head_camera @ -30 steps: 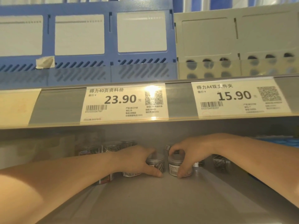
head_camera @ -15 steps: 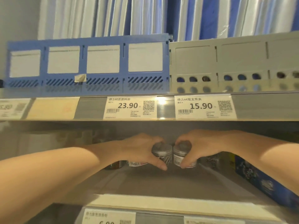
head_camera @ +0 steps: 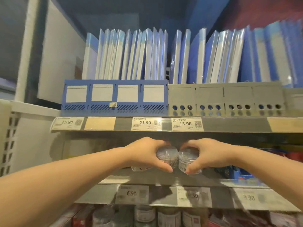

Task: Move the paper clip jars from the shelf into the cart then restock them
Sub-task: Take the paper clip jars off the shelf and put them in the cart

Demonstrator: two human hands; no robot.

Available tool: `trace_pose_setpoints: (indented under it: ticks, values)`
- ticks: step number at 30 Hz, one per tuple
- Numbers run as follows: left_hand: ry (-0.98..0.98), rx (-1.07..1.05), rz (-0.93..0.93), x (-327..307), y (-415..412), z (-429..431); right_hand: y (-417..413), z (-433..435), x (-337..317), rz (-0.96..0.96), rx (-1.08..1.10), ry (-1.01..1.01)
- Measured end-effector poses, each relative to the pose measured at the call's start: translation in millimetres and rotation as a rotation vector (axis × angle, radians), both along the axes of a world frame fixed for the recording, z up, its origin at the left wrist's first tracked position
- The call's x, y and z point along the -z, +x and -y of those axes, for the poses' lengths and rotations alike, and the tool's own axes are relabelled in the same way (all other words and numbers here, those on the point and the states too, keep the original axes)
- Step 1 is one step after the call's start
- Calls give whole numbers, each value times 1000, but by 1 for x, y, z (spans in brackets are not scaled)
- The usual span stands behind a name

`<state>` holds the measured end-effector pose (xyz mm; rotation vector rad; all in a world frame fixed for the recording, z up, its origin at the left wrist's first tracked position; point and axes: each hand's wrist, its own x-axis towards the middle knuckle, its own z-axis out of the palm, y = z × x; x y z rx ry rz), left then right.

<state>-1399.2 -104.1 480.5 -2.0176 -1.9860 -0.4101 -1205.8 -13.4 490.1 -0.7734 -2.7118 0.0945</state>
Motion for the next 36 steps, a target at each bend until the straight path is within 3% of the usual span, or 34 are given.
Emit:
trace_pose_setpoints:
  ticks: [8, 18, 26, 30, 36]
  values:
    - [16, 200, -36, 19, 57, 89, 67, 117, 27, -30, 147, -13]
    - [-77, 465, -110, 59, 185, 160, 201, 230, 77, -25, 385, -186]
    - [-105, 762, -182, 93, 360, 224, 375, 353, 110, 8, 635, -221]
    - [-145, 916, -125, 119, 467, 264, 476, 427, 124, 72, 791, -230]
    - [-243, 1115, -104, 173, 622, 327, 607, 536, 167, 17, 1014, -321]
